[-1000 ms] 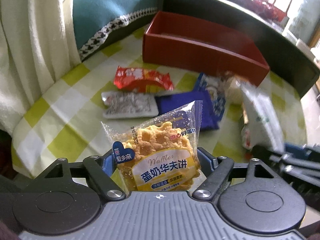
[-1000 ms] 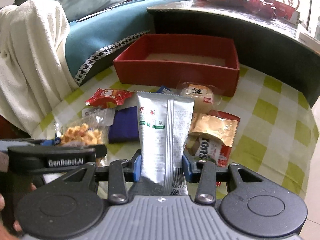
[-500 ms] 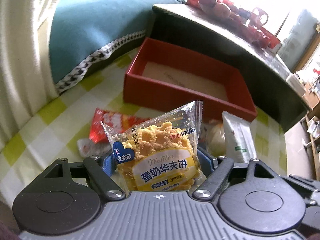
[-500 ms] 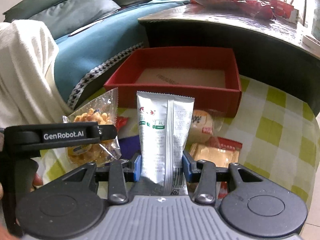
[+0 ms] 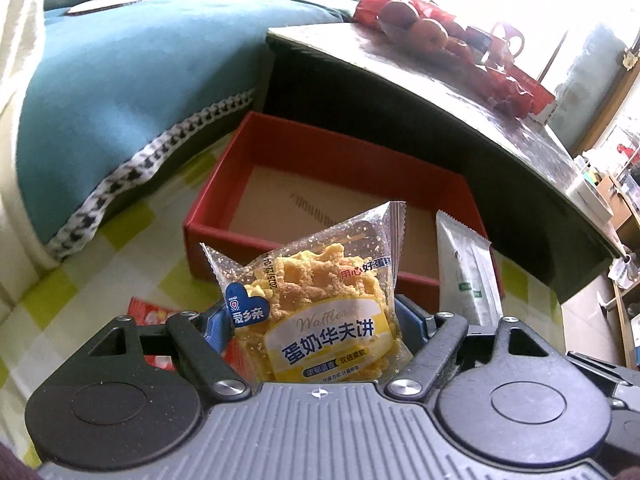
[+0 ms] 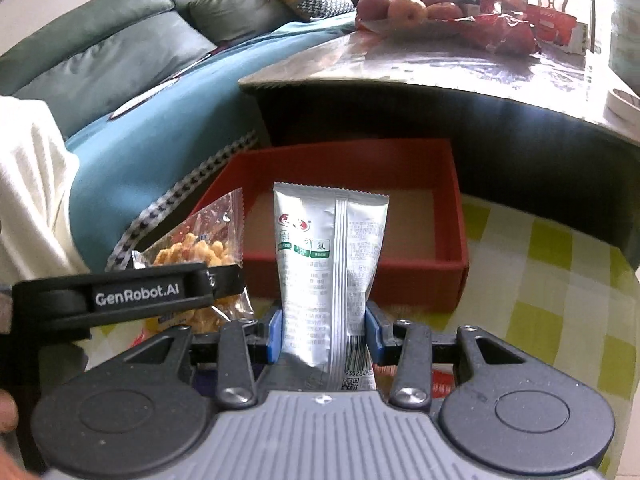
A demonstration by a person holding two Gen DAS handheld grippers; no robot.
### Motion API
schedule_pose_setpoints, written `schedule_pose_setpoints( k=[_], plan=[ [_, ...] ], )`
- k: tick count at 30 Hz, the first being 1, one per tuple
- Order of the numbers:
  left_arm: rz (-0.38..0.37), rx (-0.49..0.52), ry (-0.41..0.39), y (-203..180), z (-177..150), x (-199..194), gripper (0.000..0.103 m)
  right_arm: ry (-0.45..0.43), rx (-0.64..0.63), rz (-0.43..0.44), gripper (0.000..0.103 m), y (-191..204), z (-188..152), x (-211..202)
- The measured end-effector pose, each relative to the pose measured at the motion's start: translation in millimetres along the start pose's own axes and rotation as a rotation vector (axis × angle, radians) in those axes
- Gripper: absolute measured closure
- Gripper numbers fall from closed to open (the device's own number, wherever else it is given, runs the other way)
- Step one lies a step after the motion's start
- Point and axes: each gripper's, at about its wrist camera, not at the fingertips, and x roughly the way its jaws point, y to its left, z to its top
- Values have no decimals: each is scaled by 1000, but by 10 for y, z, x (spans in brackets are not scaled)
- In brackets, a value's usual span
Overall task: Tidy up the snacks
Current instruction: 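Carry the waffle pack in the left tool and sachet in the right tool into the red box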
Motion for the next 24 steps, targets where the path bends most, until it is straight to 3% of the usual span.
schedule_pose_setpoints(
  k=[24],
  plan=[
    [25, 45, -47, -174, 614, 626, 19, -35, -20, -47, 60, -119, 574, 675]
  ],
)
